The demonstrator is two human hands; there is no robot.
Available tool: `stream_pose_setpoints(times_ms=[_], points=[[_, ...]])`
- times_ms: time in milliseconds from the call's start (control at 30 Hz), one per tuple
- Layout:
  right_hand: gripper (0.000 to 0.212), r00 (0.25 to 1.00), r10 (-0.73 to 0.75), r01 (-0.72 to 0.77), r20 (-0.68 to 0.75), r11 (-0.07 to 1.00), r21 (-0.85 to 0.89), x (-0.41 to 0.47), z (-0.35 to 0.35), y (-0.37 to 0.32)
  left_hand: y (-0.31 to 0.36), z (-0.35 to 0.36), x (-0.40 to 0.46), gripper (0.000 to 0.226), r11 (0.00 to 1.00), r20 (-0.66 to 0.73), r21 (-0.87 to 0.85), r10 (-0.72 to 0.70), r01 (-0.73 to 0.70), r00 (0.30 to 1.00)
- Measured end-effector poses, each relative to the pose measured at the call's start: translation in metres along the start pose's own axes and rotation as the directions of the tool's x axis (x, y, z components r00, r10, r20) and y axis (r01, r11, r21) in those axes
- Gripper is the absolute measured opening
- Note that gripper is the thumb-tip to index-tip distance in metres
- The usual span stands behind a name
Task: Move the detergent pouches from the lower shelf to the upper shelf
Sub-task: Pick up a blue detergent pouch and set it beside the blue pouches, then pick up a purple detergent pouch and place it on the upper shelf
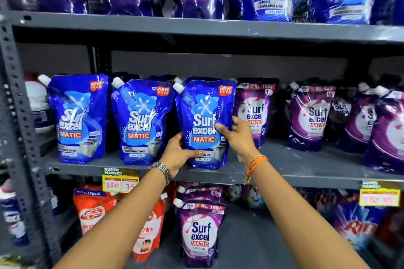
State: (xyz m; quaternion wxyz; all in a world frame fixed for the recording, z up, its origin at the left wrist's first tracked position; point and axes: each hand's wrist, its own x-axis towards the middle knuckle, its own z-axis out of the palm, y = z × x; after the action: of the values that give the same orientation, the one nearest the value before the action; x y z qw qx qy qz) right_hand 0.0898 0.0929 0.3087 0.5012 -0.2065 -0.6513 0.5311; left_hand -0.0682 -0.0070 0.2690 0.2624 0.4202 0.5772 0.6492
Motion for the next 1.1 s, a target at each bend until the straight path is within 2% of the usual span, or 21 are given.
stream_pose_setpoints(times_ms=[300,400,500,600,667,733,800,867,933,1033,1100], points=[[0.038,1.000,0.009,-0.009,0.029,1.000,0.001,-0.001,-0.001,0.006,-0.003,-0.002,0.001,0.074,0.998,0.020,0.063,0.027,-0.028,0.999],[0.045,0.999,0.033,-0.032,0.038,0.999,-0.015,-0.012,-0.005,-0.002,0.003,-0.005,-0.009,0.084,0.990,0.029,0.125,0.057,-0.060,0.998],[0.052,0.997,-0.025,0.018,-0.074,0.996,-0.088,-0.040,-0.022,-0.002,-0.004,-0.014,-0.039,0.095,0.974,-0.053,0.167,0.161,-0.150,0.986],[0.037,0.943,-0.208,0.183,-0.261,0.976,-0.116,-0.097,-0.042,0.023,-0.039,-0.027,-0.084,0.074,0.954,-0.174,0.114,0.295,-0.278,0.940],[0.024,0.918,-0.242,0.219,-0.313,0.970,-0.108,-0.139,-0.049,0.055,-0.079,-0.032,-0.111,0.062,0.953,-0.233,0.101,0.301,-0.285,0.925],[0.019,0.933,-0.173,0.149,-0.316,0.984,-0.097,-0.174,-0.049,0.093,-0.125,-0.035,-0.130,0.059,0.971,-0.268,0.103,0.234,-0.214,0.935],[0.023,0.957,-0.026,0.002,-0.288,0.997,-0.083,-0.194,-0.046,0.134,-0.175,-0.035,-0.139,0.064,0.988,-0.252,0.133,0.106,-0.075,0.962],[0.030,0.968,0.137,-0.164,-0.209,0.979,-0.121,-0.203,-0.043,0.172,-0.217,-0.031,-0.144,0.074,0.981,-0.196,0.172,-0.057,0.092,0.979],[0.041,0.957,0.262,-0.282,-0.124,0.942,-0.182,-0.202,-0.040,0.201,-0.249,-0.028,-0.142,0.093,0.953,-0.140,0.234,-0.161,0.190,0.977],[0.056,0.925,0.378,-0.378,-0.041,0.901,-0.213,-0.192,-0.032,0.231,-0.280,-0.021,-0.133,0.110,0.927,-0.025,0.329,-0.185,0.182,0.983],[0.059,0.918,0.396,-0.383,0.011,0.896,-0.226,-0.188,-0.030,0.246,-0.292,-0.017,-0.130,0.115,0.910,0.004,0.365,-0.212,0.196,0.977]])
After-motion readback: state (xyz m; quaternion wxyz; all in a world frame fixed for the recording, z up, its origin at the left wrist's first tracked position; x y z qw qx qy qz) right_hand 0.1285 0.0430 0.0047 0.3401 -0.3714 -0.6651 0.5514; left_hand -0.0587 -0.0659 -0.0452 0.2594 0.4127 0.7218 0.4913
